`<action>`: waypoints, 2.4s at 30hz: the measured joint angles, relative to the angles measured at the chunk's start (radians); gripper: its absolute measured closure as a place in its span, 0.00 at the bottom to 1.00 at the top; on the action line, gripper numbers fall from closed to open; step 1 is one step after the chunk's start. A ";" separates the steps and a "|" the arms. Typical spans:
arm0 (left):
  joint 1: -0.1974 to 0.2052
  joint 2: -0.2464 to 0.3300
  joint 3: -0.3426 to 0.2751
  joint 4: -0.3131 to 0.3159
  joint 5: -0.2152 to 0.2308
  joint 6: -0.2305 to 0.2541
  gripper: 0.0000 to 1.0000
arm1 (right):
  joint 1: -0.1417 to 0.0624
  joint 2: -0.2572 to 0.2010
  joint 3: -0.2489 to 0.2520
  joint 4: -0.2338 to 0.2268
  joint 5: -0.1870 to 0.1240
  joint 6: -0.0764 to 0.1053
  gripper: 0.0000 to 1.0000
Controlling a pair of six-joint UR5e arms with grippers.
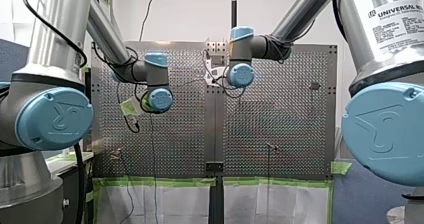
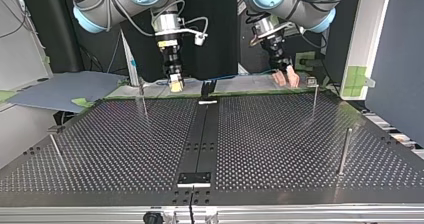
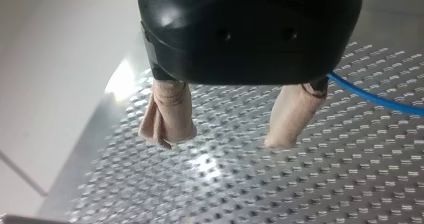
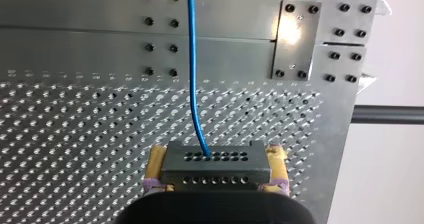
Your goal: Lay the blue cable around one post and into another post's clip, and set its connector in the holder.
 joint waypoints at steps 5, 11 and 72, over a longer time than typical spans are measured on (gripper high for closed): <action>0.018 0.043 0.012 -0.044 -0.013 -0.035 0.00 | 0.000 0.000 -0.037 0.042 -0.009 -0.017 0.96; 0.039 0.099 0.012 -0.099 -0.016 -0.041 0.00 | 0.005 0.000 -0.067 0.095 -0.022 -0.040 0.96; 0.408 0.429 0.121 -0.642 0.437 -0.256 0.00 | 0.089 0.009 -0.287 0.174 -0.107 -0.126 0.96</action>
